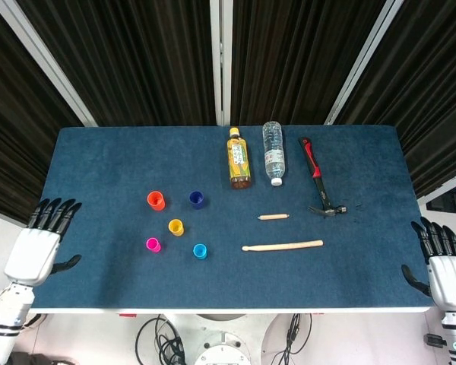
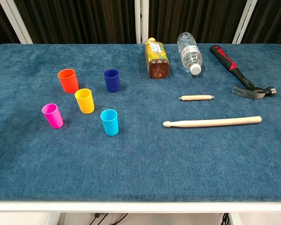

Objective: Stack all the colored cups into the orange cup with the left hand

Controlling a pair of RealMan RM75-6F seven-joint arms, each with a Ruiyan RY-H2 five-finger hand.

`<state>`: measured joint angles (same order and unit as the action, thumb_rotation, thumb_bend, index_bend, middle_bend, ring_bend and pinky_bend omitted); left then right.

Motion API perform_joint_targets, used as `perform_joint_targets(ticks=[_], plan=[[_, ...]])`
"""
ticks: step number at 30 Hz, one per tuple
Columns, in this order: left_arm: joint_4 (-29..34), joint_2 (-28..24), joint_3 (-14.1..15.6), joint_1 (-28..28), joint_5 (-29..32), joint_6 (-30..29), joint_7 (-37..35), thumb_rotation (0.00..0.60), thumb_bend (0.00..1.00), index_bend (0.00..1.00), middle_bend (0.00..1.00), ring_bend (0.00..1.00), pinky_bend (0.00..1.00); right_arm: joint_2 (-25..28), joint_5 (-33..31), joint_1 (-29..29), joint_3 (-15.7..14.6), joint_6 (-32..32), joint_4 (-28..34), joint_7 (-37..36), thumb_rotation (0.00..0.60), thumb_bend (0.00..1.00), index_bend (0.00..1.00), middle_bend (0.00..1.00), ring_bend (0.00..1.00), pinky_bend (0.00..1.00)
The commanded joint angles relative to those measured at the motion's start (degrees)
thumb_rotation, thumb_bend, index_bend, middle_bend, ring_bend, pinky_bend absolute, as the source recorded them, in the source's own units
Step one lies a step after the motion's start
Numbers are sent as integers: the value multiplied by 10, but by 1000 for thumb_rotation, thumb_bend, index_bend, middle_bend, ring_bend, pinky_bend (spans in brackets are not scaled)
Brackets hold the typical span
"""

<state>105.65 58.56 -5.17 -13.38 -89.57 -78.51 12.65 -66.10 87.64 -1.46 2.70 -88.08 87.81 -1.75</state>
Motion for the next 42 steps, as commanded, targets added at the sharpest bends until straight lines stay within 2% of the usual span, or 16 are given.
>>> perform_joint_targets(ticks=[1,3,7,12,19,27,31,39,42], plan=[[39,-22,-43,-69,25,76,0,600,140,89,55,0,0,-2,0,0,-2,3,-3,-3,600,234,0,0,0,0],[45,-18,-64,-102,44,109,19,600,141,89,56,0,0,-3,2,0,-3,4,-5,-5,600,235,0,0,0,0],[37,20,-107,-181,119,187,37,600,140,89,68,0,0,-5,6,0,-4,2,-6,-6,600,235,0,0,0,0],[-16,89,-129,-274,206,273,69,600,152,89,85,0,0,-1,11,0,-5,0,2,-1,600,235,0,0,0,0],[-96,182,-116,-346,278,312,114,600,152,108,108,0,0,1,16,-5,-7,7,13,8,600,235,0,0,0,0],[-182,250,-111,-398,335,336,121,600,152,126,136,10,0,1,16,-8,-7,13,12,6,600,235,0,0,0,0],[-228,278,-97,-419,353,353,127,600,156,139,139,16,0,0,14,-7,-8,13,6,-3,600,235,0,0,0,0],[-325,334,-82,-440,348,366,103,600,177,201,213,173,1,-4,9,-10,-13,28,-9,-12,600,237,0,0,0,0],[-357,348,-76,-446,346,372,101,600,184,221,226,200,3,-6,13,-10,-11,21,-16,-22,600,238,0,0,0,0]])
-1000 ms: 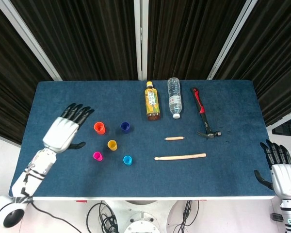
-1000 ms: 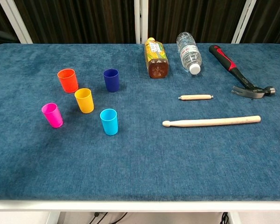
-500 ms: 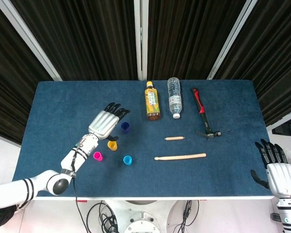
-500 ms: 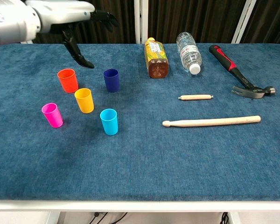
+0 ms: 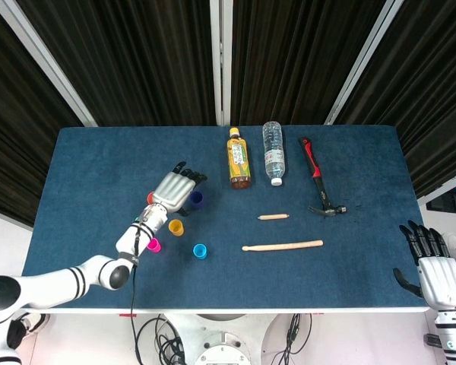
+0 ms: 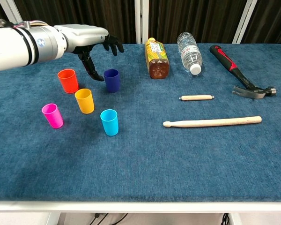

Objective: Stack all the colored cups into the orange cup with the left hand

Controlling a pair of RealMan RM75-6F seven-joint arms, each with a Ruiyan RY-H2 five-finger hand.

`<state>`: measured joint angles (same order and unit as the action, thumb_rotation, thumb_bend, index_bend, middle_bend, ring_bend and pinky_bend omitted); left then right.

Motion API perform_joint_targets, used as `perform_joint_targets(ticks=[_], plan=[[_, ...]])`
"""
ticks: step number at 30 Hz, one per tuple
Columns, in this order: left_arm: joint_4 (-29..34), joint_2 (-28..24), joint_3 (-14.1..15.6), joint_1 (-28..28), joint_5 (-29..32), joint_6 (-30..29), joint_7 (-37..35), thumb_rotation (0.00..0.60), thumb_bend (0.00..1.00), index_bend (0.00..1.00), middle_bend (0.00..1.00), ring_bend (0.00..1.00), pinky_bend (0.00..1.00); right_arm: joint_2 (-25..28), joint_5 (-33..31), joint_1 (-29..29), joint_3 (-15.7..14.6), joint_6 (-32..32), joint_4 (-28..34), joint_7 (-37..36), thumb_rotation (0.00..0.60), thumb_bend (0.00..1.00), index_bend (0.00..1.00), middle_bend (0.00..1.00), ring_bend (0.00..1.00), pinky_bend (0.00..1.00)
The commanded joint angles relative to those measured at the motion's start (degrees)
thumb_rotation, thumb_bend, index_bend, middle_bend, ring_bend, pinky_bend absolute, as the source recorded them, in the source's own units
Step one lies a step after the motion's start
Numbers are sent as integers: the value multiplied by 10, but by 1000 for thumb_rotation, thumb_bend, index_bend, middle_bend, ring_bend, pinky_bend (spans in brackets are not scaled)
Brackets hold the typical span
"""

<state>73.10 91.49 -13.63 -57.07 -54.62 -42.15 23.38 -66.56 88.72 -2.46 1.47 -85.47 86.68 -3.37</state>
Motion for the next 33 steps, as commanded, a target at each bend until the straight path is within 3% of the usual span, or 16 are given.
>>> perform_joint_targets(ticks=[1,17,33], plan=[[-39,22,10,-10,-1,11,-9,600,186,225,228,200,3,-2,3,1,2,-7,-7,-7,600,239,0,0,0,0],[-121,71,16,-17,-29,28,-69,600,223,307,315,307,15,-2,-6,4,4,-8,-17,-21,600,241,0,0,0,0],[-149,89,19,-18,-54,21,-84,600,285,447,447,414,82,-2,-14,3,7,-1,-23,-27,600,252,0,0,0,0]])
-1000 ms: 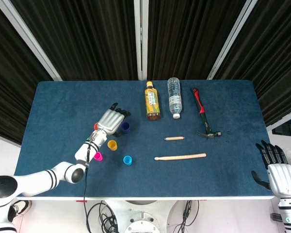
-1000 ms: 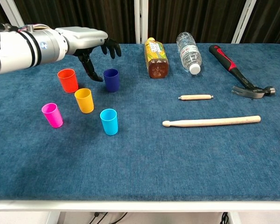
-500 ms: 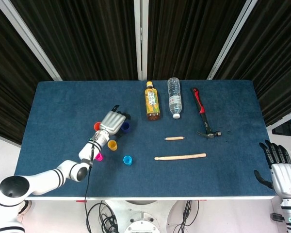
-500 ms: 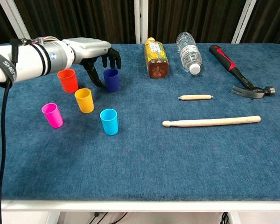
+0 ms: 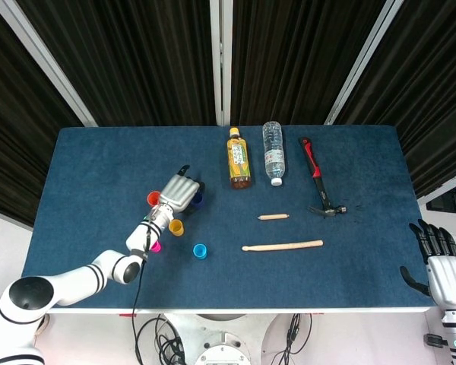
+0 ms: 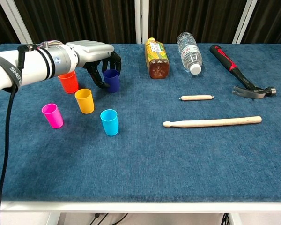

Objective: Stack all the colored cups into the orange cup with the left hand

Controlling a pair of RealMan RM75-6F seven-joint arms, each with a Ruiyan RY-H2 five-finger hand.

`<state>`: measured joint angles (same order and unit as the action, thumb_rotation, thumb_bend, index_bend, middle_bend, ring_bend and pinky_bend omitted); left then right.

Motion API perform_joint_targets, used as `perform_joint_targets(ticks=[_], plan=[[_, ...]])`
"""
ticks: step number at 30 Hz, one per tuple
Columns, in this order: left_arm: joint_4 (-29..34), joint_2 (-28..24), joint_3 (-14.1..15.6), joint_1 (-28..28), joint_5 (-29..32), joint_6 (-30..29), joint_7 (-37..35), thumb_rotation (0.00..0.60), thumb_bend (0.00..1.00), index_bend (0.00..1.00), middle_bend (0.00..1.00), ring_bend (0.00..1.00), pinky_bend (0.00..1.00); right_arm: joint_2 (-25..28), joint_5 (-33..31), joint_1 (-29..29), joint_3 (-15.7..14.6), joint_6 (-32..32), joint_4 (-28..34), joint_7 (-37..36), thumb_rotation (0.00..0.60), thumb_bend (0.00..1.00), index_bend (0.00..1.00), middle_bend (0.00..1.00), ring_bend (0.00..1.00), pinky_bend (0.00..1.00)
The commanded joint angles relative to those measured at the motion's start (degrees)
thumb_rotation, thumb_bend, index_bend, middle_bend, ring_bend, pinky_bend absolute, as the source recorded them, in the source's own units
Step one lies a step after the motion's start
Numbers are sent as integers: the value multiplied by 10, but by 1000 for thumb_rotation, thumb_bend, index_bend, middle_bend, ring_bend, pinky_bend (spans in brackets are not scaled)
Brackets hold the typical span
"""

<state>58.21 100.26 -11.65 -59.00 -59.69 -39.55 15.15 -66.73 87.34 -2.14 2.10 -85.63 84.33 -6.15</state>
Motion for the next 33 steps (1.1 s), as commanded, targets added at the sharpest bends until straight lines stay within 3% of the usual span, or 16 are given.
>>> perform_joint_targets(ticks=[1,8,17,23,33], plan=[[1,1,-2,2,-5,-8,-2,600,289,455,454,416,85,0,-1,-1,0,1,1,1,600,252,0,0,0,0],[30,-18,-11,7,2,-14,-2,600,304,482,477,430,97,1,-1,-2,1,3,8,11,600,254,0,0,0,0],[175,-120,-36,21,60,-70,70,600,305,494,488,430,97,3,2,-8,2,9,16,19,600,255,0,0,0,0],[258,-191,-17,37,114,-96,135,600,305,503,494,430,96,3,5,-10,3,7,23,25,600,255,0,0,0,0],[262,-203,22,56,149,-110,158,600,304,502,496,426,84,2,10,-10,0,3,28,31,600,256,0,0,0,0]])
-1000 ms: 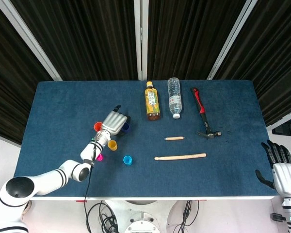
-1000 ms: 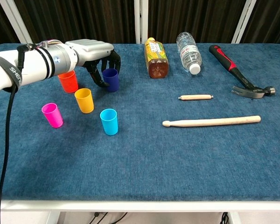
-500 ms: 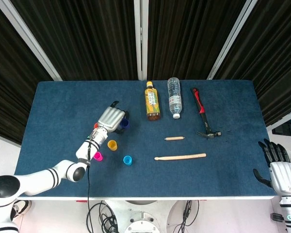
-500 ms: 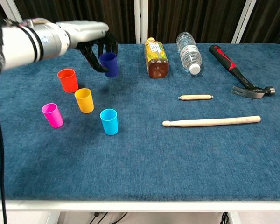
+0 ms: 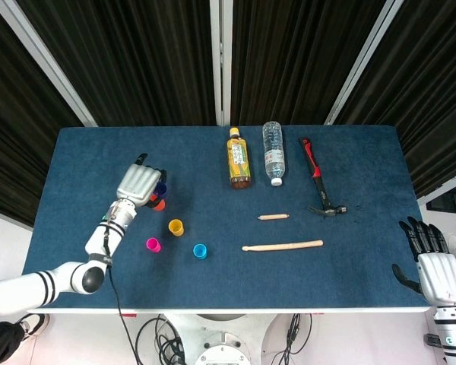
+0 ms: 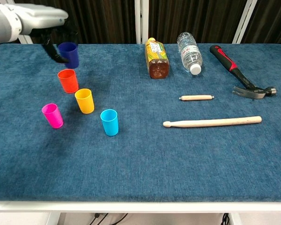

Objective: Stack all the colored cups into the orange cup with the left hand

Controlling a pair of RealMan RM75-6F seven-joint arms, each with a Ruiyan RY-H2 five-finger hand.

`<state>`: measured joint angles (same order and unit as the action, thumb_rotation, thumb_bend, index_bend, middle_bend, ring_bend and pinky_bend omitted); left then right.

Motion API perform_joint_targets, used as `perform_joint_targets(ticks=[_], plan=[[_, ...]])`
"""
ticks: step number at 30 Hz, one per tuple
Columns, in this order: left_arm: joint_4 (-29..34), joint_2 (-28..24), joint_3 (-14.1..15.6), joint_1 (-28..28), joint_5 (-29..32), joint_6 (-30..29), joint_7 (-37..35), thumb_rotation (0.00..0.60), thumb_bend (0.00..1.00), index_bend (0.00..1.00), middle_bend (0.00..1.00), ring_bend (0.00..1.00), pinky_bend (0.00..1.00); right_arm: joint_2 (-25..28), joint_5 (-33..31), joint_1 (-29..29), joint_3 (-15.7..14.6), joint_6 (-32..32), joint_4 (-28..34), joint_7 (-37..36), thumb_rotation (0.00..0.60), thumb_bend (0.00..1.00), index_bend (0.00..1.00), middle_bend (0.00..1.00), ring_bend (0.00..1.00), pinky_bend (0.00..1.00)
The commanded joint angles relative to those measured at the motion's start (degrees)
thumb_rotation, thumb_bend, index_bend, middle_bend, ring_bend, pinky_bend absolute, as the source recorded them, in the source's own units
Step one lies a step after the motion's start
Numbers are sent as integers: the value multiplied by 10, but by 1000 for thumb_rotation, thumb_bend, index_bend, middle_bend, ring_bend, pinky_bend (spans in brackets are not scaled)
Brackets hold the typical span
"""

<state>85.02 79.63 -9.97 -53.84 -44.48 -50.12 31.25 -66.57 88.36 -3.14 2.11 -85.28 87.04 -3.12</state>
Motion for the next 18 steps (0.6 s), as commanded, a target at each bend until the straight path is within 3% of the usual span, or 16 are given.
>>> perform_joint_targets(ticks=[1,14,18], plan=[[-11,6,6,6,-5,-5,-7,600,304,502,496,426,84,1,0,0,0,-1,1,1,600,256,0,0,0,0],[-57,30,14,13,-35,20,-54,600,301,486,486,414,84,2,-6,-1,2,2,7,7,600,256,0,0,0,0],[-60,31,17,13,-36,29,-58,600,292,413,436,388,79,1,-5,-1,2,2,6,7,600,256,0,0,0,0]])
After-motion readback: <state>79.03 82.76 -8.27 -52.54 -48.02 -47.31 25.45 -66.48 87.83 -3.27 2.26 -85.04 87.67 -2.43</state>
